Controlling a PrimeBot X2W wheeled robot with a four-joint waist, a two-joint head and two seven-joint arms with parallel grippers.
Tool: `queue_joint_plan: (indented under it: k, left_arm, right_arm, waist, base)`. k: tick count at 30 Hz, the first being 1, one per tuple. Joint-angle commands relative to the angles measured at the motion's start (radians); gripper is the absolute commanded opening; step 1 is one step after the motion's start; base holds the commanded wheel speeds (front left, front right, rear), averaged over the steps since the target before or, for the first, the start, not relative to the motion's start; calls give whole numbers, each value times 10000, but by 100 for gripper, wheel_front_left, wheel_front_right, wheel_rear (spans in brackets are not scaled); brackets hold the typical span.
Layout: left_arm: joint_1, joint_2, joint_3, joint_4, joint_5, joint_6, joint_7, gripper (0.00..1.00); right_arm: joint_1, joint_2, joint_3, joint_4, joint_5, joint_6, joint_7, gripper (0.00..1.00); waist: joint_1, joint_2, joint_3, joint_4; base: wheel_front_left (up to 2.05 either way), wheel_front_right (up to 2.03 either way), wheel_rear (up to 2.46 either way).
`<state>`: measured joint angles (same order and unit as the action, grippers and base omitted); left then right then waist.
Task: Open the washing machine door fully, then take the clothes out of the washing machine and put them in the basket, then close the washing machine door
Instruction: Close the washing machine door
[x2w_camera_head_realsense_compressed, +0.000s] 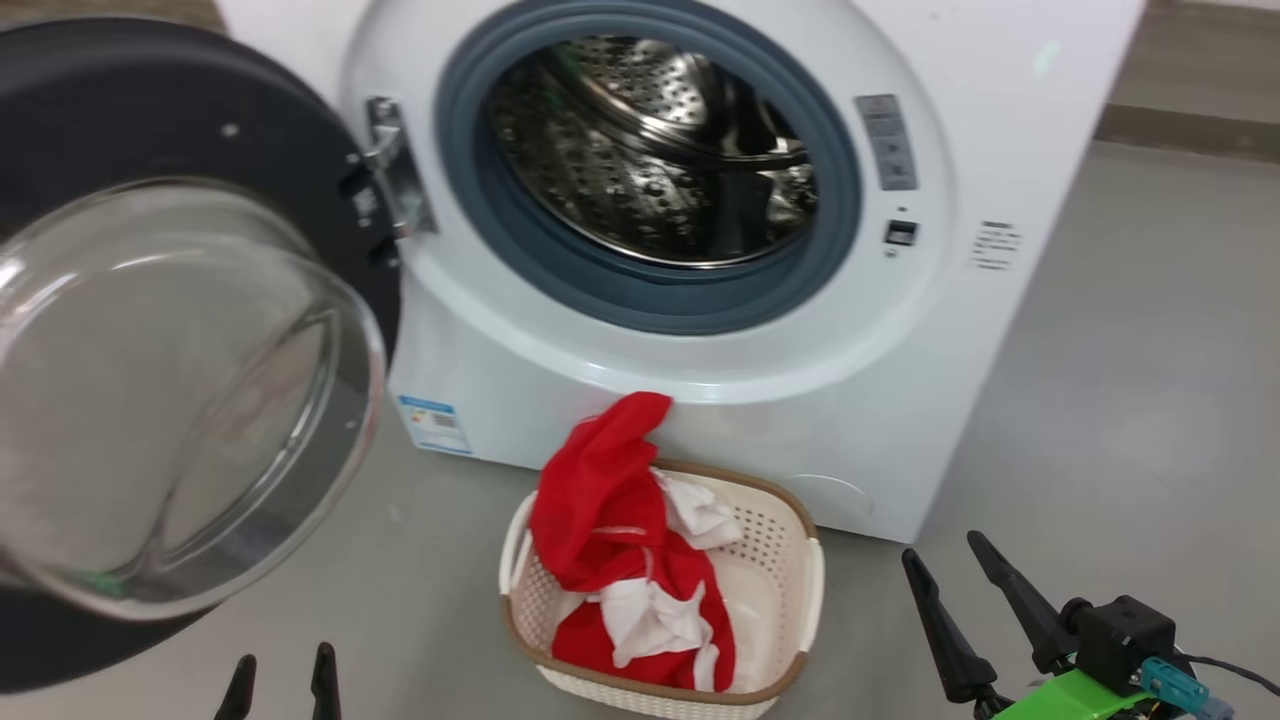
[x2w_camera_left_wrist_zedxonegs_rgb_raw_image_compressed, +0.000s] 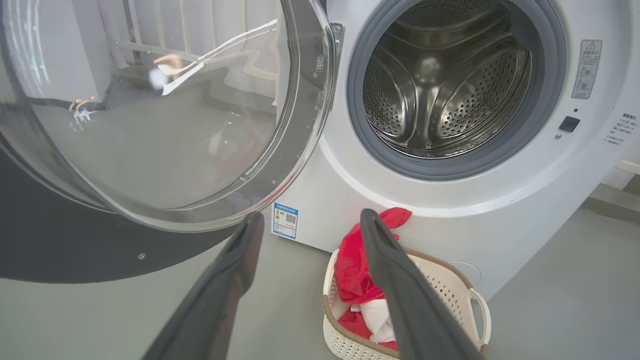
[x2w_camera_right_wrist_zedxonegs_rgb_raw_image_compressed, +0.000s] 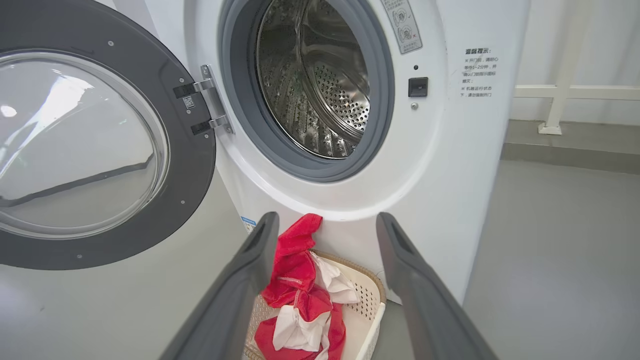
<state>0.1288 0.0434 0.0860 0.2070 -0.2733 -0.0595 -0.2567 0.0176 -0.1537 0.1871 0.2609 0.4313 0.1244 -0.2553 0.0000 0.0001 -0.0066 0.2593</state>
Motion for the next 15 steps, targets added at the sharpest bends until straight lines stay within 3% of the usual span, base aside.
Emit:
queue_joint_plan:
  k: [1,8,15]
  left_arm:
    - [-117,68,233,-316,-40,96,-51,100]
    - [-42,68,113,-426,-200,199,-51,100]
    - [67,68,107,-575,-358,341,-51,100]
  right_arm:
    - [-328,-111,289,-180,66,63,-65,100]
    - [-398,-92,494,-146,92,63,-65,100]
    - [-568,-79,741,-102,93,63,-65,100]
  waist:
    - [0,-1,-78,989]
    - [0,-1,-50,2078]
    - [0,-1,-39,2516]
  base:
    - [0,0,0]
    - [0,0,0]
    - [0,0,0]
